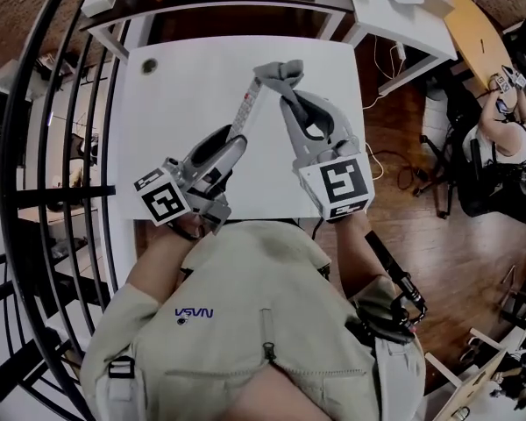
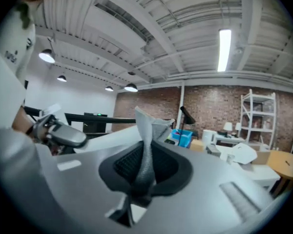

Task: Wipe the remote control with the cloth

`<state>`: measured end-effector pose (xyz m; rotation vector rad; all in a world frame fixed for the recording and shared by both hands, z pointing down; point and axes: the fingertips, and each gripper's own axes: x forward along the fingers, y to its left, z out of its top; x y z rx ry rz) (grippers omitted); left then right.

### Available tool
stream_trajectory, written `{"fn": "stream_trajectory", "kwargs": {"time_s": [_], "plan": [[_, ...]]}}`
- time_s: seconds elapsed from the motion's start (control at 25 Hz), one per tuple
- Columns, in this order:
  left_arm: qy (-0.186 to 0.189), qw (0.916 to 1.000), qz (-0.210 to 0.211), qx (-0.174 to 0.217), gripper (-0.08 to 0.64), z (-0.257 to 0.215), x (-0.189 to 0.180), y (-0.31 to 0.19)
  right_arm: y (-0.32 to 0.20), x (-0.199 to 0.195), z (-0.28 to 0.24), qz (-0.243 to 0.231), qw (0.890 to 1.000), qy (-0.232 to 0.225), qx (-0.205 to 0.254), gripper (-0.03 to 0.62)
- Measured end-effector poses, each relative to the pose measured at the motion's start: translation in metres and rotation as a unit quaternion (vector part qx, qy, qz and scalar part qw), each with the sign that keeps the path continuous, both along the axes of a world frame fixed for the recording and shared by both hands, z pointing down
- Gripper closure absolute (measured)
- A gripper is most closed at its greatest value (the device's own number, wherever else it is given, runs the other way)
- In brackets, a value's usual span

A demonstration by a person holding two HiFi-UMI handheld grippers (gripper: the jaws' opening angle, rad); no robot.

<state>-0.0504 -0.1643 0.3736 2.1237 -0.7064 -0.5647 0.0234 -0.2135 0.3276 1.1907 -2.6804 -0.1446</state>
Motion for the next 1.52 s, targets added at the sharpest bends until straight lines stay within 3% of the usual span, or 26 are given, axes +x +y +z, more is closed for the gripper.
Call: {"fn": "stream_trajectory", "kwargs": {"time_s": [0.08,0.24,0.4,0.52,0.6,0.72,0.84,1.24,1.4,1.52], "plan": [[0.003,1.0000,0.005,0.002,0.321,-0.003,0.004,0.003,-0.010,0.005,0.001,0.008,1.000,0.016,0.004,0.555],[0.009,1.0000,0.004,0.000,0.320,-0.006,0.005,0.005,0.011,-0.023,0.011,-0.064,0.996,0.061,0.021,0.555],[0.016,0.9998,-0.007,-0.001,0.319,-0.008,-0.003,0.003,0.052,-0.051,0.033,-0.158,0.978,0.133,0.020,0.555],[0.018,0.9998,-0.013,-0.002,0.320,-0.008,-0.008,0.001,0.070,-0.062,0.046,-0.204,0.968,0.145,0.012,0.555],[0.020,0.9998,-0.011,-0.003,0.320,-0.009,-0.007,0.002,0.058,-0.055,0.046,-0.183,0.974,0.131,0.006,0.555],[0.028,0.9996,0.004,-0.001,0.319,-0.012,0.002,0.008,0.015,-0.029,0.037,-0.089,0.991,0.103,0.002,0.555],[0.023,0.9996,0.015,-0.002,0.319,-0.011,0.012,0.013,-0.013,-0.015,0.033,-0.046,0.993,0.106,0.007,0.555],[0.010,0.9999,-0.002,-0.011,0.319,-0.004,0.006,0.011,0.047,-0.062,0.059,-0.157,0.974,0.164,0.023,0.555],[0.004,0.9998,-0.007,-0.018,0.319,0.004,0.003,0.010,0.061,-0.067,0.073,-0.164,0.975,0.149,-0.002,0.555],[-0.006,0.9995,-0.020,-0.022,0.319,0.011,0.002,0.008,0.052,-0.057,0.081,-0.143,0.981,0.133,-0.024,0.555]]}}
